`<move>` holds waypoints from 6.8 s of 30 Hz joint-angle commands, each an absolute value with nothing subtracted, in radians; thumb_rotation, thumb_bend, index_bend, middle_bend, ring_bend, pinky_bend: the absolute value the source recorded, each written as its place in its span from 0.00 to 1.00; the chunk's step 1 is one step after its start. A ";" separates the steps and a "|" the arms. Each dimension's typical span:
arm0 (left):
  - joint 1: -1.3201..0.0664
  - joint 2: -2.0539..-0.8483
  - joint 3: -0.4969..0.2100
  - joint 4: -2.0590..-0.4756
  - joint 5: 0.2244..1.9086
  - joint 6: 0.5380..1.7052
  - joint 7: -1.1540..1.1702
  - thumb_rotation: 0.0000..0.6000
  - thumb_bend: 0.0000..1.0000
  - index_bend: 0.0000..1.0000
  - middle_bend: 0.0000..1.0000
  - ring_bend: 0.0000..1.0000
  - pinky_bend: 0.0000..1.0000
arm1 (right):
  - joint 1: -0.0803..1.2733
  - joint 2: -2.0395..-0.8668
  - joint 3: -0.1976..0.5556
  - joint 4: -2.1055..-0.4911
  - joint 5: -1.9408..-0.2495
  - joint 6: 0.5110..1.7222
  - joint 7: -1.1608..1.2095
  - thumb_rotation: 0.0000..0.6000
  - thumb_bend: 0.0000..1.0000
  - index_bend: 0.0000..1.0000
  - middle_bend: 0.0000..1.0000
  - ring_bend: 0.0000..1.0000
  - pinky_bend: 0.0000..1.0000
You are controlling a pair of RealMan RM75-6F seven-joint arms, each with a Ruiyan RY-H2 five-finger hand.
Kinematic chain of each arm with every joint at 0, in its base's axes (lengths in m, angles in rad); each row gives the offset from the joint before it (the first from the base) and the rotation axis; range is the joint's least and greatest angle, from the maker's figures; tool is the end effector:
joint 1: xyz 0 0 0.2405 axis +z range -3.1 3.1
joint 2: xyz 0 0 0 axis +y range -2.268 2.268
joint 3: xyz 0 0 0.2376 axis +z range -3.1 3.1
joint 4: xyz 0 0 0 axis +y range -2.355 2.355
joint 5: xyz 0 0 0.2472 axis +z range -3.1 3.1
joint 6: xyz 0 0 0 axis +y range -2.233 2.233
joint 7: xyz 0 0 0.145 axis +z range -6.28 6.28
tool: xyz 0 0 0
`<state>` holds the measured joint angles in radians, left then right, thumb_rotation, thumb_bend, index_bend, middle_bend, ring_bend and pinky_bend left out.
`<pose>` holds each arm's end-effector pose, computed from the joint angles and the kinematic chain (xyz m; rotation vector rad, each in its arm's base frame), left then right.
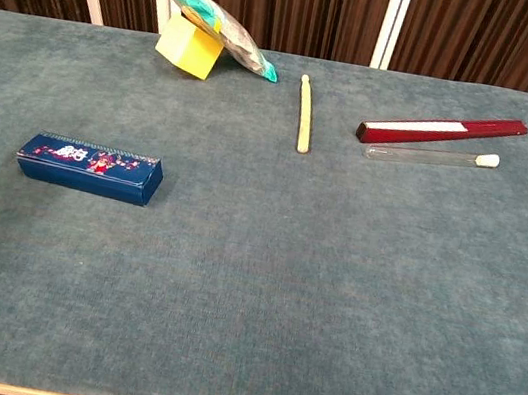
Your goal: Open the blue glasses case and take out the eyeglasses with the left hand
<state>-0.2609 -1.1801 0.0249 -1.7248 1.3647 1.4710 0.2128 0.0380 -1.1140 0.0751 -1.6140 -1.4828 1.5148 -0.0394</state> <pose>-0.2658 0.2103 0.0804 -1.4664 -0.8923 -0.8681 -0.3160 -0.1751 0.1270 1.3263 -0.8664 0.8668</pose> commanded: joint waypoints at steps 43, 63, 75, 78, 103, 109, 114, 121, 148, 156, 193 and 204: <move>-0.595 -1.367 -0.142 -1.617 0.936 0.955 0.547 1.00 0.34 0.00 0.21 0.00 0.02 | 0.048 -1.111 0.086 -1.629 -1.434 1.475 -0.038 1.00 0.18 0.00 0.00 0.00 0.18; -0.673 -1.448 -0.137 -1.538 0.851 0.911 0.590 1.00 0.34 0.00 0.24 0.00 0.02 | 0.049 -1.109 0.087 -1.634 -1.428 1.472 -0.042 1.00 0.18 0.00 0.00 0.00 0.18; -0.681 -1.444 -0.118 -1.544 0.833 0.913 0.586 1.00 0.35 0.00 0.26 0.00 0.02 | 0.049 -1.110 0.087 -1.634 -1.429 1.473 -0.043 1.00 0.18 0.00 0.00 0.00 0.18; -0.682 -1.440 -0.113 -1.549 0.833 0.914 0.583 1.00 0.35 0.00 0.26 0.00 0.02 | 0.049 -1.110 0.087 -1.634 -1.428 1.473 -0.043 1.00 0.18 0.00 0.00 0.00 0.18; -0.693 -1.437 -0.097 -1.549 0.833 0.927 0.554 1.00 0.40 0.00 0.29 0.00 0.03 | 0.049 -1.110 0.087 -1.636 -1.426 1.472 -0.045 1.00 0.18 0.00 0.00 0.00 0.18; -0.694 -1.438 -0.093 -1.548 0.831 0.929 0.550 1.00 0.42 0.00 0.31 0.00 0.03 | 0.050 -1.110 0.087 -1.637 -1.425 1.472 -0.046 1.00 0.18 0.00 0.00 0.00 0.18; -0.696 -1.437 -0.092 -1.549 0.830 0.930 0.545 1.00 0.45 0.00 0.32 0.00 0.03 | 0.050 -1.110 0.087 -1.637 -1.424 1.471 -0.048 1.00 0.18 0.00 0.00 0.00 0.18; -0.700 -1.436 -0.100 -1.548 0.813 0.927 0.531 1.00 0.46 0.00 0.32 0.00 0.03 | 0.050 -1.110 0.087 -1.637 -1.423 1.470 -0.050 1.00 0.18 0.00 0.00 0.00 0.18; -0.751 -1.523 -0.126 -1.402 0.764 0.925 0.545 1.00 0.43 0.00 0.18 0.00 0.03 | 0.049 -1.109 0.088 -1.640 -1.419 1.470 -0.052 1.00 0.18 0.00 0.00 0.00 0.18; -0.787 -1.570 -0.174 -1.322 0.755 0.946 0.551 1.00 0.42 0.00 0.17 0.00 0.03 | 0.049 -1.109 0.089 -1.642 -1.414 1.469 -0.054 1.00 0.18 0.00 0.00 0.00 0.18; -0.678 -1.290 -0.006 -1.670 0.839 0.969 0.614 1.00 0.33 0.12 0.93 0.84 0.91 | 0.048 -1.105 0.086 -1.647 -1.419 1.468 -0.051 1.00 0.18 0.00 0.00 0.00 0.18; -0.695 -1.321 0.013 -1.651 0.783 0.933 0.642 1.00 0.33 0.13 0.94 0.84 0.91 | 0.048 -1.104 0.085 -1.649 -1.418 1.467 -0.052 1.00 0.18 0.00 0.00 0.00 0.18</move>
